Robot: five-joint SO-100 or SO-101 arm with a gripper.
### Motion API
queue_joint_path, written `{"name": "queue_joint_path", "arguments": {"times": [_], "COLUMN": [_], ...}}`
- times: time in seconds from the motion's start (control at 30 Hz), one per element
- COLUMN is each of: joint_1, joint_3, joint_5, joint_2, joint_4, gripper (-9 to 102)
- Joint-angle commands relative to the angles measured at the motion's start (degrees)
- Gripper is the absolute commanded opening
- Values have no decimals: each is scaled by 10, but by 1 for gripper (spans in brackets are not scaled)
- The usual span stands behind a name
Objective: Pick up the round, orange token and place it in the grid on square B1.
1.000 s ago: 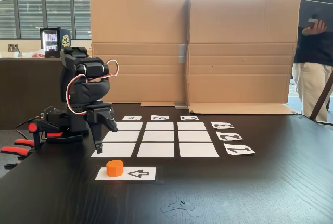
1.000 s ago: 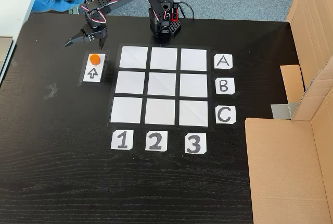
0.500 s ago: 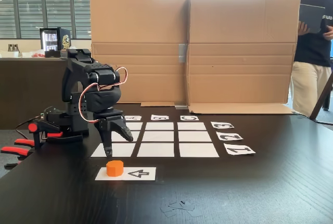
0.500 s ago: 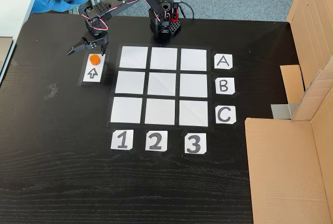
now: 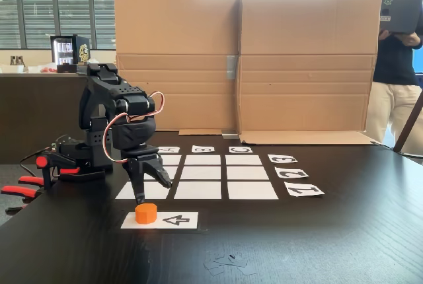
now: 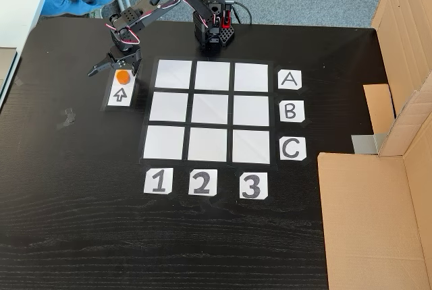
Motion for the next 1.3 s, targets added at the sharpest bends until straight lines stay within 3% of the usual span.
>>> {"name": "queue_joint_path", "arguments": {"times": [0.0,0.1,0.17,0.2,0.27,0.3,0.8,1.27], "joint_1": [-3,0,1,1,-2,-2,27,55], "joint_3": [-30,-40,-44,-45,-45,-43,-46,-7], "joint_5": [4,4,4,4,4,9,22,-38], "joint_2": [-1,-11,-13,-14,-15,-15,-5,191], "joint_4": [-4,-4,-5,-6,-13,-14,-15,-11], "gripper": [77,75,66,54,5,0,0,0]}}
